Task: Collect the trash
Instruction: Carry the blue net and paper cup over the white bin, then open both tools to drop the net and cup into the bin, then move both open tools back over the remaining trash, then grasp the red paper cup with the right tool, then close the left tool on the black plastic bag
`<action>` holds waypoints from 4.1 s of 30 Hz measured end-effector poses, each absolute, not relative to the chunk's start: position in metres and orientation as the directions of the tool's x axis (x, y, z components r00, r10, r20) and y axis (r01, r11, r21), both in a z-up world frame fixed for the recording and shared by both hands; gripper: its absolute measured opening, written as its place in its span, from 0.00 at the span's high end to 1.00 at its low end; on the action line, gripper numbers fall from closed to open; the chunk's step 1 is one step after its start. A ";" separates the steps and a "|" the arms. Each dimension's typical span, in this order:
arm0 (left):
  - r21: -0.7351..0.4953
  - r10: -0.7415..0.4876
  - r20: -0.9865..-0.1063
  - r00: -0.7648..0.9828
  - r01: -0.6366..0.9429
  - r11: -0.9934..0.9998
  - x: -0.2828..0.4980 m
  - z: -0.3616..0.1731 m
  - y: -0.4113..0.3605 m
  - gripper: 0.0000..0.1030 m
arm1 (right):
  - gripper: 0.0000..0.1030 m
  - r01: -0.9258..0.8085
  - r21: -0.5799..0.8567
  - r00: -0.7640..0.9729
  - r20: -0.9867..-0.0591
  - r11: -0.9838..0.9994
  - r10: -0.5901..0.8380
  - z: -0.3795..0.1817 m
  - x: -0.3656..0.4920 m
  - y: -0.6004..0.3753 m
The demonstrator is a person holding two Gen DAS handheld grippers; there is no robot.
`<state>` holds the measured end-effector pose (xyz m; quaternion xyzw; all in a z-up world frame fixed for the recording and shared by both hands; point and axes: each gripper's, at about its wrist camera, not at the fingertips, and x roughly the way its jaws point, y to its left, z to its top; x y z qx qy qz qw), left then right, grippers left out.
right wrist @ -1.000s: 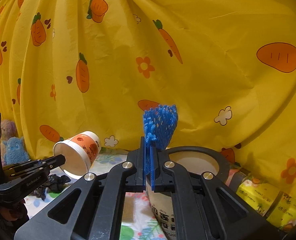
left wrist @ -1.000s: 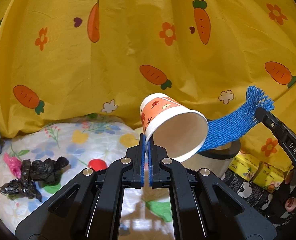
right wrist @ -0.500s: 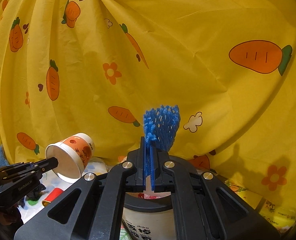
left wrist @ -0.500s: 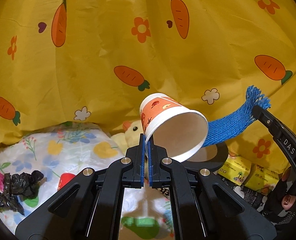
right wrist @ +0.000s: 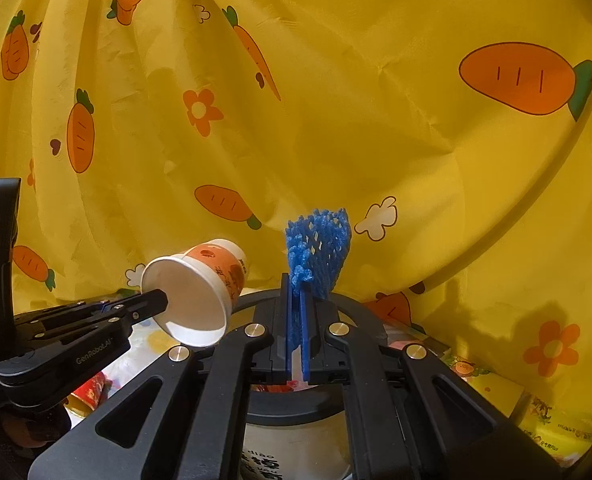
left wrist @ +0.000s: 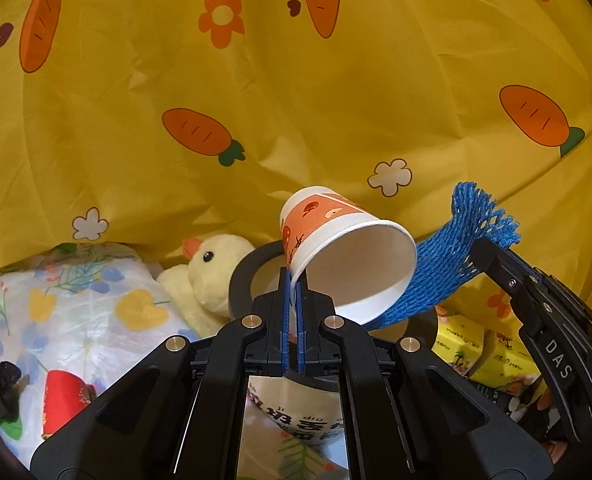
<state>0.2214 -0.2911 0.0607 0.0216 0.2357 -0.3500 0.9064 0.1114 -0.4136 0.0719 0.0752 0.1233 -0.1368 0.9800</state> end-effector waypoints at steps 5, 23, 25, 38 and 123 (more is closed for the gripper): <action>-0.160 -0.645 -0.466 0.605 0.660 0.734 0.232 0.046 -0.306 0.98 | 0.96 0.288 0.124 0.926 -0.288 0.949 -0.243 0.063 0.122 -0.419; -0.178 -0.640 -0.458 0.617 0.642 0.746 0.235 0.031 -0.294 0.37 | 0.96 0.250 0.179 0.923 -0.342 0.951 -0.178 0.046 0.139 -0.430; -0.168 -0.613 -0.441 0.655 0.610 0.774 0.232 0.033 -0.283 0.24 | 0.94 0.249 0.187 0.924 -0.340 0.950 -0.175 0.047 0.137 -0.430; -0.102 -0.382 -0.389 0.838 0.373 0.922 0.198 0.037 -0.180 0.06 | 0.34 0.217 0.203 0.951 -0.266 0.955 -0.160 0.063 0.115 -0.402; -0.006 -0.096 -0.576 0.812 0.113 0.994 0.272 -0.038 0.005 0.45 | 0.95 -0.051 0.149 0.813 -0.568 0.988 0.127 -0.030 0.185 -0.222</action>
